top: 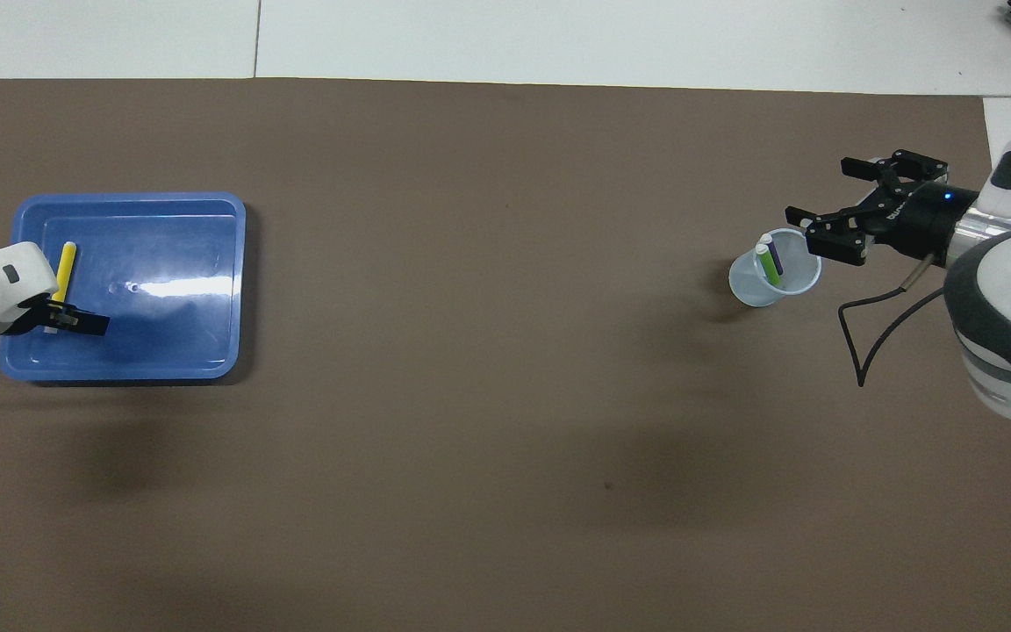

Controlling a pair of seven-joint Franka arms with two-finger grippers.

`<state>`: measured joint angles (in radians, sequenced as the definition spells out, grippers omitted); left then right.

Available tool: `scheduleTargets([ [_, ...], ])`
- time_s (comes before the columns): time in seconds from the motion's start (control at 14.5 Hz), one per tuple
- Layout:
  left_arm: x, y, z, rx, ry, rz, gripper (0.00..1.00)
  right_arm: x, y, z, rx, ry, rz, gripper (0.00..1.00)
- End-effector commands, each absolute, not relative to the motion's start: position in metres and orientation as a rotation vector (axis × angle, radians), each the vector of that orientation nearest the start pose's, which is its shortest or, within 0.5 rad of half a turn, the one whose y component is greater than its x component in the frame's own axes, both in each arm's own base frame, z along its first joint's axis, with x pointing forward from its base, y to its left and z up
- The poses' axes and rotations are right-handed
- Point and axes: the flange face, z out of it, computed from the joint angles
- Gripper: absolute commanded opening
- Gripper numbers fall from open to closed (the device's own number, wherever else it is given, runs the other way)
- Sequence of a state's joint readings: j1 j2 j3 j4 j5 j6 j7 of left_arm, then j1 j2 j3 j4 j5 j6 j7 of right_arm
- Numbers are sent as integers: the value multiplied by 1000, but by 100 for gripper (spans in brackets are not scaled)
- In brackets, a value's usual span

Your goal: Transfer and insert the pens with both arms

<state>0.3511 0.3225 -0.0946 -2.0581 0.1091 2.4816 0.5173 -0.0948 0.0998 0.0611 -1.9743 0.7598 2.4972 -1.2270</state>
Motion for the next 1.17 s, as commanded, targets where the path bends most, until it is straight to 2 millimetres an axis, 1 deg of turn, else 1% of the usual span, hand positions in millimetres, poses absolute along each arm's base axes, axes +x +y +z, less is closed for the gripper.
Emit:
scheduleTargets([
  [0.0,573,155,281,-3011,529,-104,58,612,-3,496,-2749,-796,-820,100],
  [0.07,574,156,283,-3009,528,-111,58,611,8,506,-2800,-760,-774,100],
  [0.14,575,156,284,-3007,530,-115,58,609,16,513,-2860,-730,-720,100],
  [0.21,577,158,286,-3006,527,-119,58,607,18,521,-2920,-669,-663,100],
  [0.34,582,159,292,-2999,524,-138,58,604,27,536,-3026,-504,-523,100],
  [0.48,585,161,296,-2995,523,-150,59,600,46,552,-3118,-338,-387,100],
  [0.55,585,161,296,-2993,523,-156,59,597,54,557,-3143,-208,-323,100],
  [0.62,585,160,296,-2994,523,-155,58,595,61,563,-3143,-69,-272,100],
  [0.69,585,161,296,-2994,520,-154,54,593,71,572,-3129,44,-245,100],
  [0.76,585,161,296,-2994,520,-157,51,591,83,578,-3119,117,-231,100],
  [0.83,585,161,296,-2993,520,-159,49,590,106,578,-3109,143,-221,100],
  [0.9,585,162,296,-2993,518,-161,46,589,120,579,-3089,184,-215,100],
  [0.96,585,162,295,-2994,518,-159,42,587,131,581,-3044,243,-201,100],
  [1.03,585,162,296,-2993,518,-161,38,585,136,593,-3017,282,-211,100],
  [1.1,584,165,295,-2994,510,-157,38,583,142,601,-3032,279,-176,100],
])
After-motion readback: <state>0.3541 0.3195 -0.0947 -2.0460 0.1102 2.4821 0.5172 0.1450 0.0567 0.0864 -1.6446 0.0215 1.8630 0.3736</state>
